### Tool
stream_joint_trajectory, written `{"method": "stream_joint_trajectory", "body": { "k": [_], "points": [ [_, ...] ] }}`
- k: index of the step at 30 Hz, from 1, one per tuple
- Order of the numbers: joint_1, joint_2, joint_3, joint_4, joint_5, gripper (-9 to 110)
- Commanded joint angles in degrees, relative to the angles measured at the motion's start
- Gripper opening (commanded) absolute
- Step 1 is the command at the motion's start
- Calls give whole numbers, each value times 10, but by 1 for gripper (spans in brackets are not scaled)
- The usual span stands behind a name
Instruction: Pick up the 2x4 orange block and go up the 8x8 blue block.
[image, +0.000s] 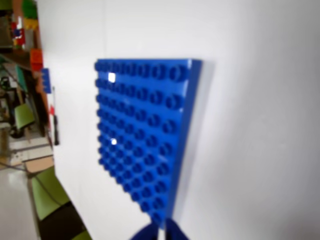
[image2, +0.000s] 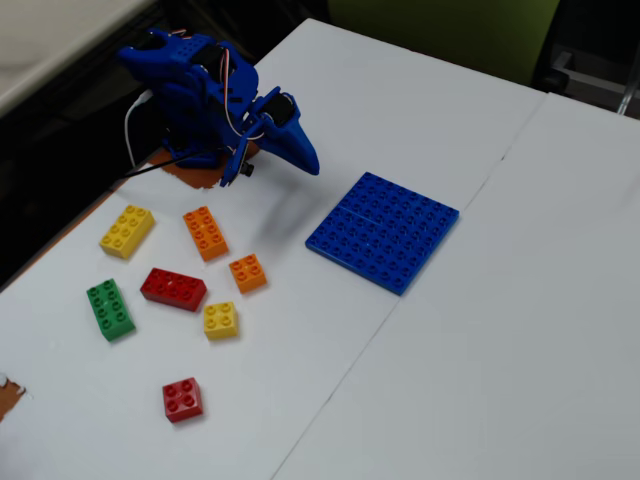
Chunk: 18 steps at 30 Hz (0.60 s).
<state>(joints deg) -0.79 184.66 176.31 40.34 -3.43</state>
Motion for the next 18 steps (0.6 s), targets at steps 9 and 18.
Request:
{"method": "stream_joint_trajectory", "body": {
  "k": [9,18],
  "points": [
    [53,-154,-260,174,-178,0],
    [110,-284,-471,350,-403,0]
  ]
}}
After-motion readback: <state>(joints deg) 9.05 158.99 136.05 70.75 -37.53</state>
